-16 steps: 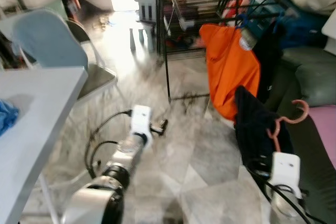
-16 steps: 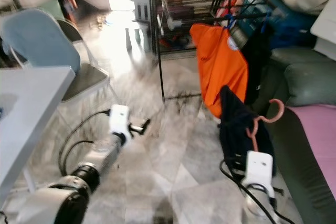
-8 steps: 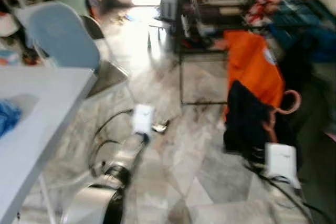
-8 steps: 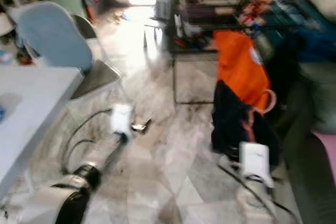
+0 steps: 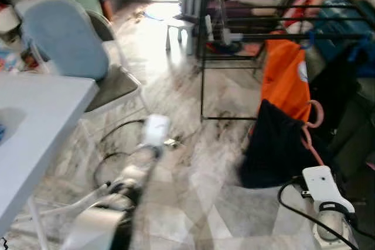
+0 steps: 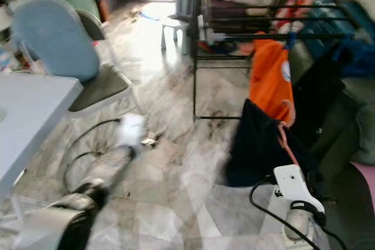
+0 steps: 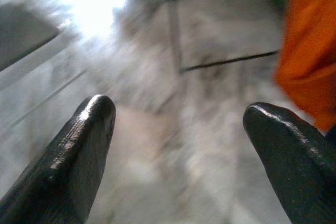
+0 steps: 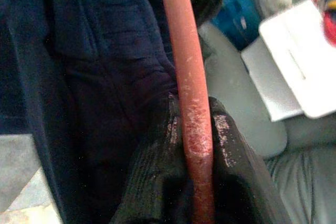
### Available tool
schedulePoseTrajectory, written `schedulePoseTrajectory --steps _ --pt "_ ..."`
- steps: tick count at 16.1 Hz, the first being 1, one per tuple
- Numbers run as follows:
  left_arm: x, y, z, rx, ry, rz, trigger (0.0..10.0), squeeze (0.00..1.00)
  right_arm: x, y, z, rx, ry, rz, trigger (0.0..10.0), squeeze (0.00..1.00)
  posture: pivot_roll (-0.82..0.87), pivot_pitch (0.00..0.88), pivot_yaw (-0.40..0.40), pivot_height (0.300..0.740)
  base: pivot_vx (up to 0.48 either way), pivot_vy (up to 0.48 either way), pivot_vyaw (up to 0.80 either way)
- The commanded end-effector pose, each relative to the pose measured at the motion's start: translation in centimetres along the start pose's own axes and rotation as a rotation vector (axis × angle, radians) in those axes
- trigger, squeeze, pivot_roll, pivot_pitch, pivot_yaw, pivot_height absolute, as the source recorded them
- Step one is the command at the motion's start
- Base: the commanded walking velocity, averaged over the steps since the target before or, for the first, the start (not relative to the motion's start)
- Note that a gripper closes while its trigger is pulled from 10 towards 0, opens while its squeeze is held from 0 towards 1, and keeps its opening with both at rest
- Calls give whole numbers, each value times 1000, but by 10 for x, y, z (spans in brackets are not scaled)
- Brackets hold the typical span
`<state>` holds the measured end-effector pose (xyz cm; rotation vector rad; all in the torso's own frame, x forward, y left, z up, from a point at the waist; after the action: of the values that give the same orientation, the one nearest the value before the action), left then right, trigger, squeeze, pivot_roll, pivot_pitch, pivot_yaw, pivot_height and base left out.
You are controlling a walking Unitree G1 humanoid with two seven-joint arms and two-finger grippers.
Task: Hang hanger
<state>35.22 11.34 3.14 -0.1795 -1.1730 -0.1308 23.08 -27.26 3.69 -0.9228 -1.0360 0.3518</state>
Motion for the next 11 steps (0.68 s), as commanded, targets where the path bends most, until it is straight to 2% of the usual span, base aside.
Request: schedulePoseTrajectory --steps 1,4,7,11 --pt "-1 1 1 -13 1 4 10000 0 9 -3 1 -15 -35 -39 10000 0 -70 0 2 740 0 0 0" --pt "-2 3 2 -28 1 23 10000 0 13 4 3 9 -9 -165 10000 0 -58 0 -1 740 0 0 0" --pt "1 -8 1 -85 -12 35 10000 0 19 8 2 14 -9 -166 10000 0 -58 0 6 740 0 0 0" --pt "0 -18 0 -130 -4 35 10000 0 15 8 3 12 20 -193 10000 0 -67 0 16 740 294 0 0"
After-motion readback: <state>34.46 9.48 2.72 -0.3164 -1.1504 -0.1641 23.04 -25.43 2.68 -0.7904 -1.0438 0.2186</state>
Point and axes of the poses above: a point about 5 cm out from each wrist's last joint towards the gripper, its own z axis pointing back from the gripper into the wrist, its own x axis along the axis of the wrist's last joint, y = z × x, the point moved 2 cm from there along -z, pointing out of the wrist towards the gripper, and after that the axes turned 7 degrees about z, right-handed, at the moved point
